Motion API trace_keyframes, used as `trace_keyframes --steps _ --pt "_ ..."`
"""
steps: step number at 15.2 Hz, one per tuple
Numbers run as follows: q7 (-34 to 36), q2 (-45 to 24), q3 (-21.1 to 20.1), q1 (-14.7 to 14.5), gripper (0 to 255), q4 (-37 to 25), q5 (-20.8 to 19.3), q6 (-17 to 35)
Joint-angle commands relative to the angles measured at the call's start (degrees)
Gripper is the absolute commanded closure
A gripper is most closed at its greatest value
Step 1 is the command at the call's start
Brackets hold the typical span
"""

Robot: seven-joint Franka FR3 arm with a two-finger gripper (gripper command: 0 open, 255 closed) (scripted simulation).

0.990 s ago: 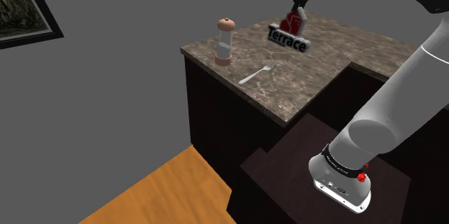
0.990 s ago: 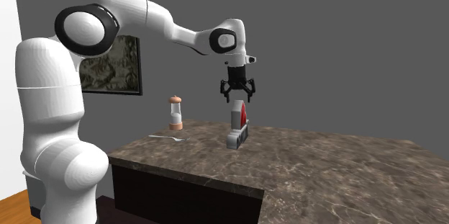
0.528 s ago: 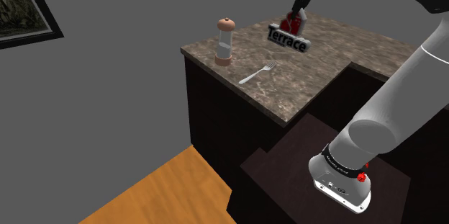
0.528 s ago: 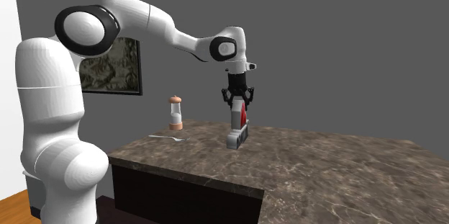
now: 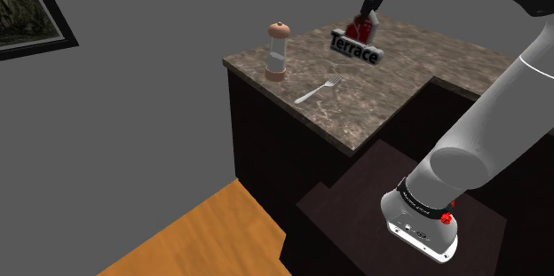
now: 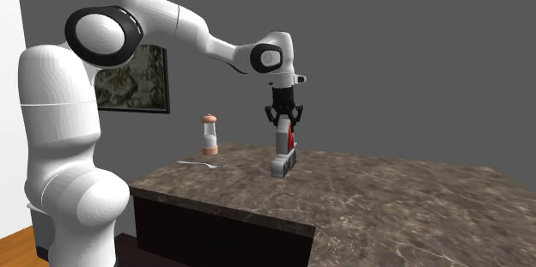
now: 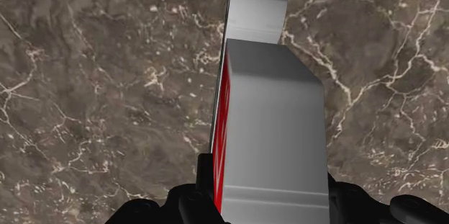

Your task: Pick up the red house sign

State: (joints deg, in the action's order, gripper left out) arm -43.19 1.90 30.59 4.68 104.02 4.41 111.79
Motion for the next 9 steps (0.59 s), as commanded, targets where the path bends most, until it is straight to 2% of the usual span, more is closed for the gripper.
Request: trace_keyframes --steps 1,9 --pt "0.0 -0.1 0.0 0.0 255 0.1 0.0 0.1" --pt "0.3 -0.5 0.1 0.0 255 -6.5 0.1 -6.1"
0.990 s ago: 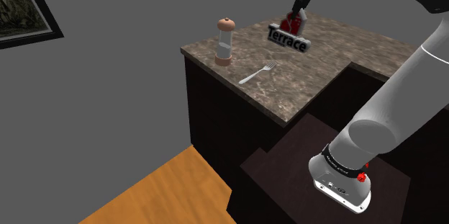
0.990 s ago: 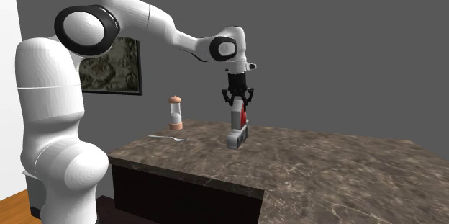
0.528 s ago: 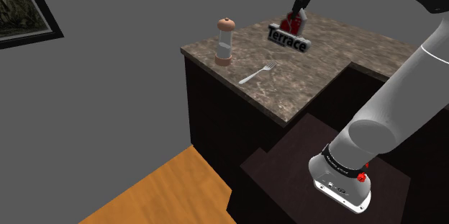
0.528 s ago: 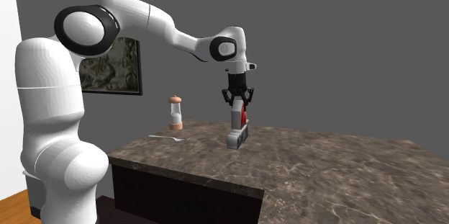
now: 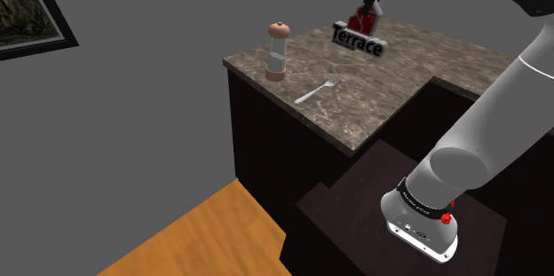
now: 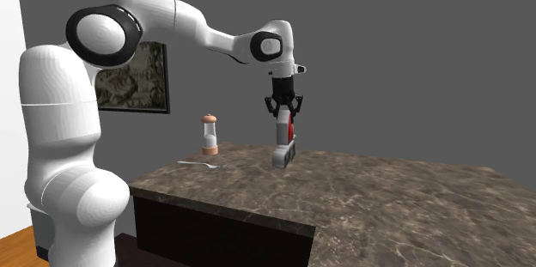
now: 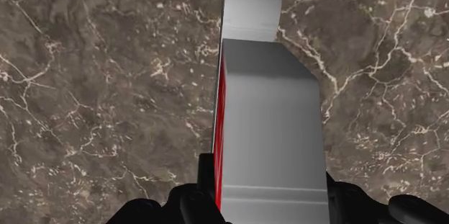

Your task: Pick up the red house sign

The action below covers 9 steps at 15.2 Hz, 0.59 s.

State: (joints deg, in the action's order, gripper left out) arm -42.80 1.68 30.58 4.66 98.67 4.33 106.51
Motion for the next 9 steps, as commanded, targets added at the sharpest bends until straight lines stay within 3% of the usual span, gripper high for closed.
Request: trace_keyframes --steps 1,9 --pt "-0.1 -0.4 0.1 0.1 255 -2.0 0.2 -1.6" --pt "-0.1 -1.5 0.3 0.3 255 -8.0 0.8 -6.7"
